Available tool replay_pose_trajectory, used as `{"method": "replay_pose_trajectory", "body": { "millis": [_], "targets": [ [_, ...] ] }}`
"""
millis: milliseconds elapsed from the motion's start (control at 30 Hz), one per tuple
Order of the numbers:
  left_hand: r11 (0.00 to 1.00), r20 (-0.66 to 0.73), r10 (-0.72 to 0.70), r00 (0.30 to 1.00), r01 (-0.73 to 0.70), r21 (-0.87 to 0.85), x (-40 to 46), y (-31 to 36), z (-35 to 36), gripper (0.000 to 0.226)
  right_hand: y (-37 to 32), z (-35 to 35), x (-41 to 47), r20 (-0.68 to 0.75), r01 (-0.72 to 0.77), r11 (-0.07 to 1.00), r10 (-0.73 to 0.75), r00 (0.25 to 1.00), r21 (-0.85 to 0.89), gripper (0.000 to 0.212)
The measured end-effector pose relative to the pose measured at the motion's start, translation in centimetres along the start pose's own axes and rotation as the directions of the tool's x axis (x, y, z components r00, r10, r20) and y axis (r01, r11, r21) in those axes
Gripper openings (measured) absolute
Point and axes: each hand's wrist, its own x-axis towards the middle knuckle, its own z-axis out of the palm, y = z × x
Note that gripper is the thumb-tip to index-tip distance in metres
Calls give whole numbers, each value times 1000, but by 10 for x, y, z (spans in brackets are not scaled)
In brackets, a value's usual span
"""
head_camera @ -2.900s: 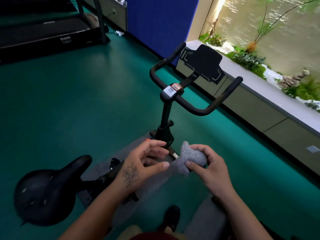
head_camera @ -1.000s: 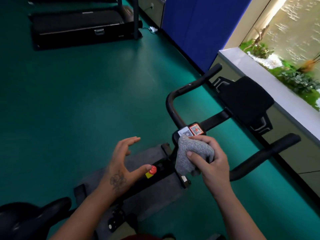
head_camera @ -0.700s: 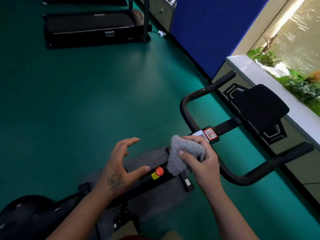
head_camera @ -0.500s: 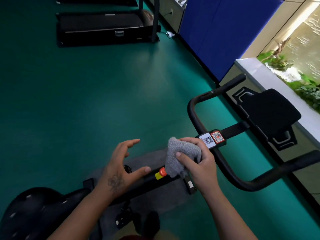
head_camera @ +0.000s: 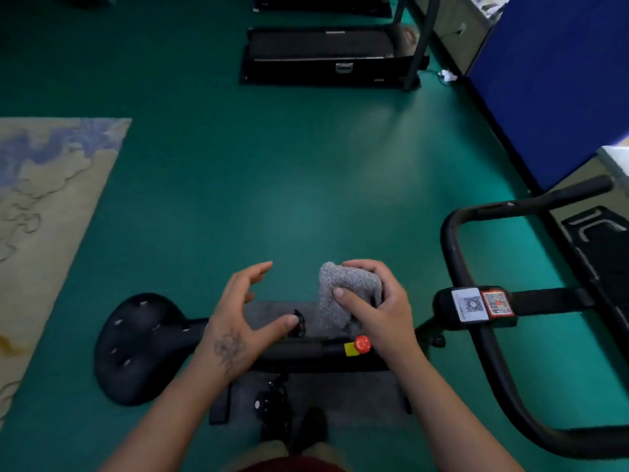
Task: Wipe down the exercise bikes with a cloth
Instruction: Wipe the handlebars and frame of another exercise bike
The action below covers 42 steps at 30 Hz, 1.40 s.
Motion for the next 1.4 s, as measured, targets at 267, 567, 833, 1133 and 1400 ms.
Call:
{"method": "replay_pose_trajectory", "body": {
  "millis": [267,567,833,1133,1400],
  "targets": [
    [993,-209,-98,973,108,39,-59,-9,-60,84,-1,76,-4,249,18,1000,-21,968,15,31],
    [977,-431,-203,879,211,-31,-155,-46,-154,79,-11,199,-36,448,23,1000,-17,894,-9,31],
    [966,-404,-251,880,253,-50,-238,-96,-256,86,-10,321,-109,454,7,1000,6,891,-26,30],
    [957,-314,-284,906,287,-37,-287,-135,-357,88,-16,428,-163,420,45,997,-14,907,-62,29],
    [956,-289,-285,914,292,-21,-268,-162,-410,88,-10,468,-141,363,5,995,31,931,-96,29]
  ]
}}
